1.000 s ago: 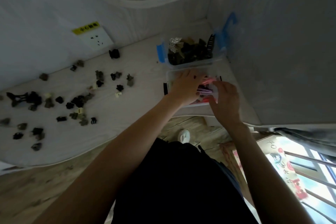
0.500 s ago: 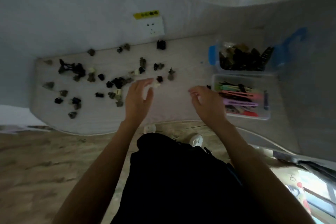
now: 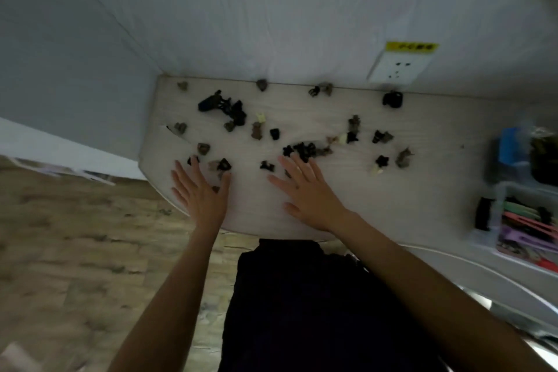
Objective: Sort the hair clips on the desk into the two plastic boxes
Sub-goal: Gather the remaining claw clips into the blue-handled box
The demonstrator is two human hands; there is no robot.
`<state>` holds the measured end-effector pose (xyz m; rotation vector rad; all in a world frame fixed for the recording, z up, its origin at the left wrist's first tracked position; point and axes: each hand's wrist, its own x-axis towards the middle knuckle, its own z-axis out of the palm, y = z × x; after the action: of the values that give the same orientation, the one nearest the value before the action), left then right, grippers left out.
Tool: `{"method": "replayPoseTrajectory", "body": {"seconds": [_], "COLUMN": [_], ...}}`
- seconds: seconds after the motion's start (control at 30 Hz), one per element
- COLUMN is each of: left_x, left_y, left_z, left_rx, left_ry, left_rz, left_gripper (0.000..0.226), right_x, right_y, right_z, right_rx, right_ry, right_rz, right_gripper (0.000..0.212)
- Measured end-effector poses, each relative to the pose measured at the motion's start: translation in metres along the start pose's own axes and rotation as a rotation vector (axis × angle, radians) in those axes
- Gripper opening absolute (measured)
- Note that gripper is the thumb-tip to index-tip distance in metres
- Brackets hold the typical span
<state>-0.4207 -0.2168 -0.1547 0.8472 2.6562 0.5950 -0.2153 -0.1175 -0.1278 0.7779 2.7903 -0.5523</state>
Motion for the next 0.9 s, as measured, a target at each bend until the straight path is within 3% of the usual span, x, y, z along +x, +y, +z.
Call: {"method": "replayPoseTrajectory", "body": {"seconds": [0.43, 0.5, 0.57, 0.67, 0.77, 0.9], "left_x": [0.040, 0.039, 0.044, 0.063, 0.088, 0.115], "left_y": [0.063, 0.069, 0.067, 0.047, 0.021, 0.010], "left_z": [0.032, 0.029, 0.018, -0.004, -0.021, -0.026], "left_rx": [-0.214, -0.245, -0.297, -0.292, -0.226, -0.324], "left_ry": [-0.373, -0.370, -0.261, 0.009, 0.200, 0.063], "left_rz": [0.584, 0.635, 0.653, 0.509, 0.267, 0.016], "left_gripper": [0.061, 0.055, 0.048, 0.042, 0.045, 0.060], "right_x": [0.036, 0.038, 0.043, 0.066, 0.102, 0.142], "right_y": [0.007, 0.008, 0.010, 0.014, 0.013, 0.003], "right_z": [-0.006, -0.013, -0.023, -0.041, -0.059, -0.062], "right_rx": [0.032, 0.046, 0.074, 0.157, 0.275, 0.403], "right_ry": [0.120, 0.179, 0.304, 0.440, 0.389, 0.198], "right_rz": [0.323, 0.335, 0.330, 0.282, 0.260, 0.264], "right_gripper": [0.044, 0.039, 0.032, 0.025, 0.039, 0.063]}}
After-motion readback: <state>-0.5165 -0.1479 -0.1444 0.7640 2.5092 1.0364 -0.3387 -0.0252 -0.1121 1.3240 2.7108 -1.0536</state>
